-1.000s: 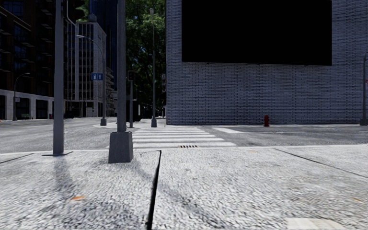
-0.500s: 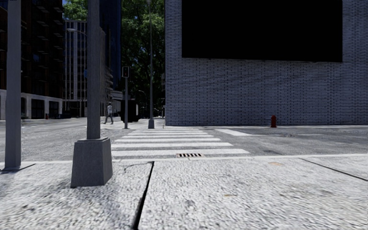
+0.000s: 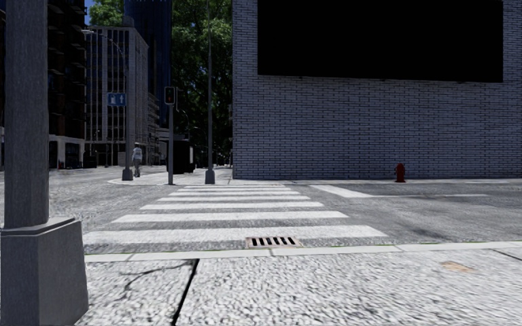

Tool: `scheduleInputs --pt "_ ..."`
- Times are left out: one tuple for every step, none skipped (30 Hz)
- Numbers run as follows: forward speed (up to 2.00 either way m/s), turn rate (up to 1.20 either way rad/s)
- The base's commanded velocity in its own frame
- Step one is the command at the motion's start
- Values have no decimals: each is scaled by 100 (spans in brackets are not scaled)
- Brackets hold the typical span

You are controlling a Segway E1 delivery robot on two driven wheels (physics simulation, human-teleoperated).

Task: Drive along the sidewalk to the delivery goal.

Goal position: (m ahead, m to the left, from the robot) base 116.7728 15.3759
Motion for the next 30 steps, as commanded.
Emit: scheduleInputs --pt "200 0" --pt "200 0" --pt "200 0" --pt "200 0" --pt "200 0" --pt "200 0" --pt "200 2" --pt "200 3" --pt "200 3" --pt "200 3" --pt "200 3" --pt "200 3" --pt "200 3" --pt "200 2" --pt "193 2" --pt "167 2" --pt "158 2" --pt "158 2" --pt "155 2" --pt "155 2" --pt "155 2" --pt "155 2" --pt "155 2" --pt "155 2" --pt "155 6" --pt "155 10" --pt "155 12" --pt "155 12" --pt "155 12" --pt "155 13"
